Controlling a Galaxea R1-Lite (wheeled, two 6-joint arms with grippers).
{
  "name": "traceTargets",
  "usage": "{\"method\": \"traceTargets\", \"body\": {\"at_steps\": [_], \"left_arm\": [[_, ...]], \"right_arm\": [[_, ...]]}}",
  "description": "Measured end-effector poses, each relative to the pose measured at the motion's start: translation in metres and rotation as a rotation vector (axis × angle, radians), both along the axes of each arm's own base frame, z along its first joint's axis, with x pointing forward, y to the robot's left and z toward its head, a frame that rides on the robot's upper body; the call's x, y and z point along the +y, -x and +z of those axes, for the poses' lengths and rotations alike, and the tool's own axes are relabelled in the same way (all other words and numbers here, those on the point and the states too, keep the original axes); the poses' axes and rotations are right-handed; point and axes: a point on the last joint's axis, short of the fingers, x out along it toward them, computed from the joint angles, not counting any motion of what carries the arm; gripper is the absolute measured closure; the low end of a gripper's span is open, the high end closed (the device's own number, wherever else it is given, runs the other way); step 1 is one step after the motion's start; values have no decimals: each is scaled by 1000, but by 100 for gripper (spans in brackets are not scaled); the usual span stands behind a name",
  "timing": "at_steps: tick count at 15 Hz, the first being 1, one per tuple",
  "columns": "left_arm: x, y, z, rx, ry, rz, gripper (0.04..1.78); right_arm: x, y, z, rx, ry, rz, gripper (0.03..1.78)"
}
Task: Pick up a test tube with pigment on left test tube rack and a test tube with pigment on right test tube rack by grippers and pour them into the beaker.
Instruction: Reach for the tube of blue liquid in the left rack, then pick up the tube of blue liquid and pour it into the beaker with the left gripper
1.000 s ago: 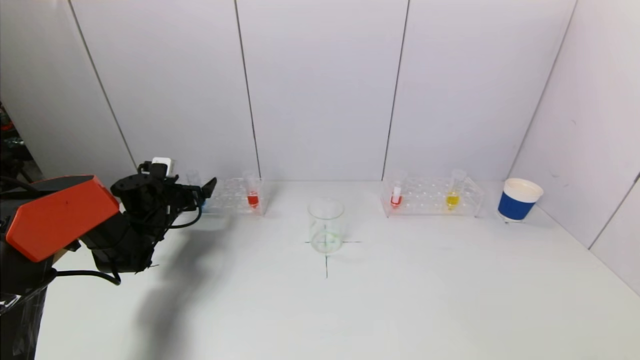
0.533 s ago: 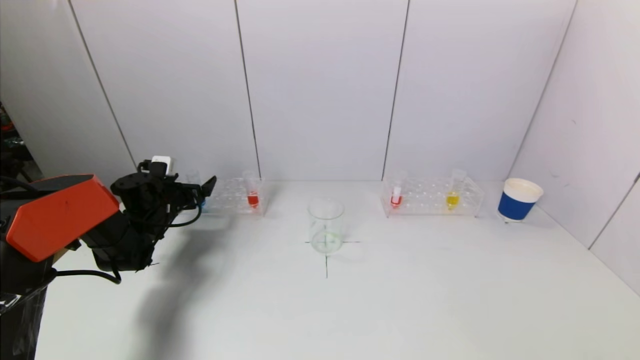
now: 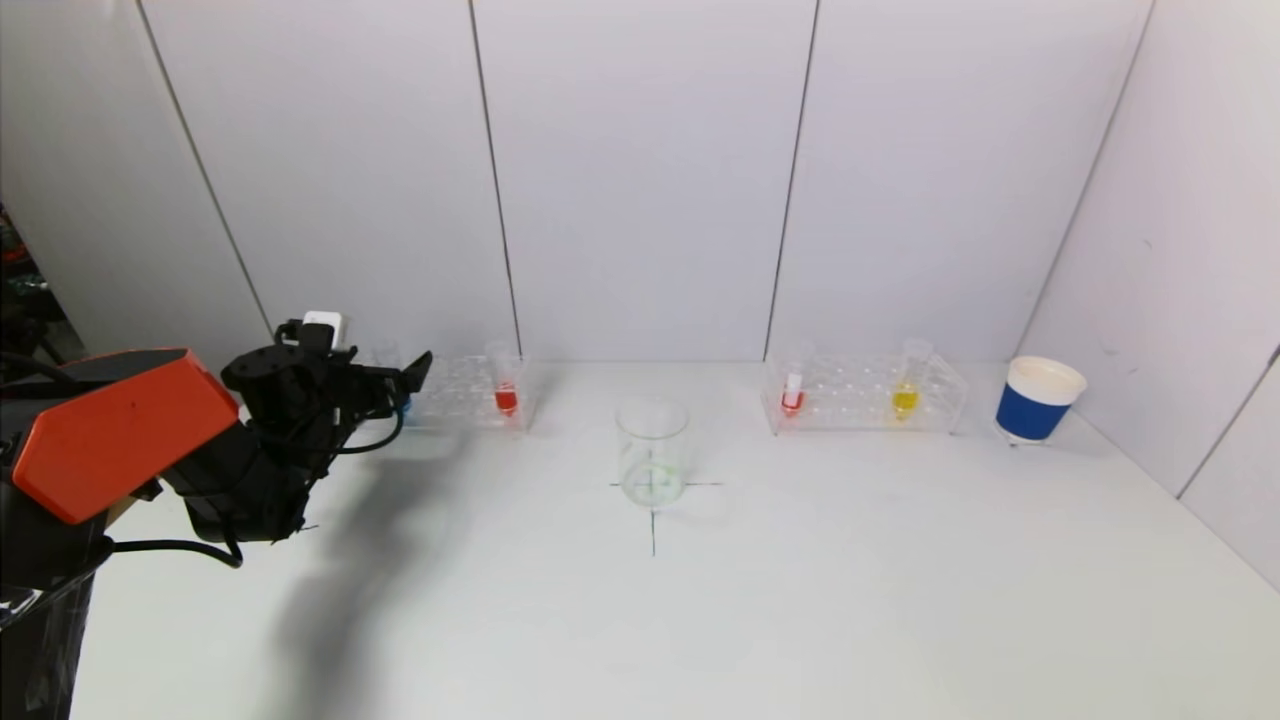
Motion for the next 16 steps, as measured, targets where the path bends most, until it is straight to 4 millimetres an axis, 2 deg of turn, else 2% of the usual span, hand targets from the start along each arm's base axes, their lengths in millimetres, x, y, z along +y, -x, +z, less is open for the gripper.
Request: {"method": "traceTargets", "body": {"at_steps": [3,8,10,16], "left_arm": [[0,-1,0,-2,-2,1,41],[1,-3,0,-7,-2,2,129],[1,-3,0,-8,-2,2,138],[2,-3,0,-8,-2,4,138]], "right_arm": [[0,0,0,0,0,0,4],[0,0,0,0,0,1,4],[0,0,0,0,0,0,4],[0,0,0,0,0,0,4]]}}
